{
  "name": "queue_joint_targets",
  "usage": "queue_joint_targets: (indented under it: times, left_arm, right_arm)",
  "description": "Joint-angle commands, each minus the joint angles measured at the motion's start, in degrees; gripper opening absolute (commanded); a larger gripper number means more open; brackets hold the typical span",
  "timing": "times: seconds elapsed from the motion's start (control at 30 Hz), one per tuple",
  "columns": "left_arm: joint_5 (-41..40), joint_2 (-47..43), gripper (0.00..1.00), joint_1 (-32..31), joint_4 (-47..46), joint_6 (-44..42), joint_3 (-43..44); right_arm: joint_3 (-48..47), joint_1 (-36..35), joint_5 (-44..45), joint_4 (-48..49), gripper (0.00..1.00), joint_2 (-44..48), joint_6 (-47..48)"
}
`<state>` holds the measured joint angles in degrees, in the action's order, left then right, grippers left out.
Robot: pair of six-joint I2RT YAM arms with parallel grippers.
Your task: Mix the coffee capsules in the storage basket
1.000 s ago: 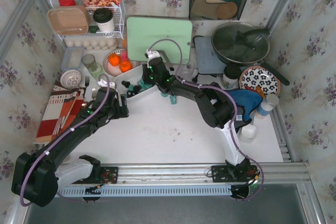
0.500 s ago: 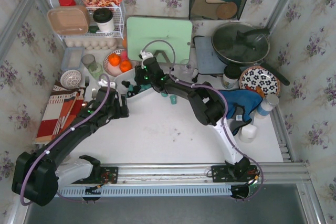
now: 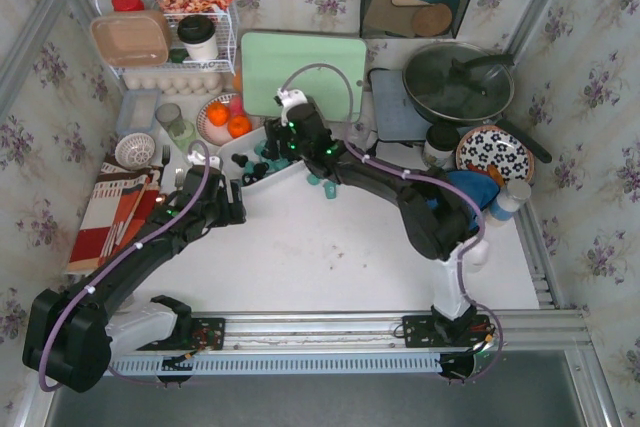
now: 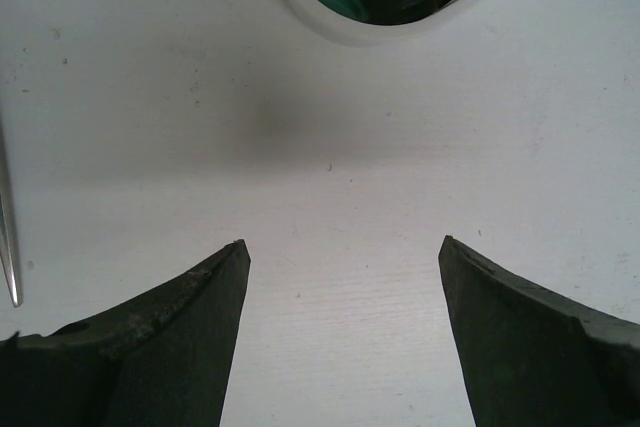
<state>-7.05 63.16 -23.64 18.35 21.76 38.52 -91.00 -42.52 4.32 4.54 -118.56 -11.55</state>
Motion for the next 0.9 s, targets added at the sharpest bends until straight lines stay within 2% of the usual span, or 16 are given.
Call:
queue_joint_targets:
  times: [0.0, 0.17, 0.37, 0.6, 0.87]
  left_arm:
    - [-0.04, -0.05, 0.79, 0.01, -0.24, 0.39, 0.37]
    - [0.37, -0.05, 0.79, 0.0, -0.63, 0.56, 0.17]
    - [0.54, 0.04, 0.79, 0.0, -0.95, 0.65, 0.06]
    - [0.53, 0.04, 0.79, 0.0, -1.12, 0.66, -0.06]
    - [0.55, 0.0, 0.79, 0.0, -0.95, 0.65, -0.03]
  right_arm:
    - [8.87, 0.16, 8.98, 0.86, 0.72, 6.84, 2.1]
    - [20.9, 0.18, 14.63, 1.99, 0.74, 15.95, 1.71]
    - [30.27, 0.16, 15.79, 1.12, 0.72, 21.08, -1.6]
    - [36.3, 0.16, 15.71, 2.66, 0.65, 20.46, -3.64]
    - [35.92, 0.67, 14.38, 4.4, 0.61, 15.27, -3.94]
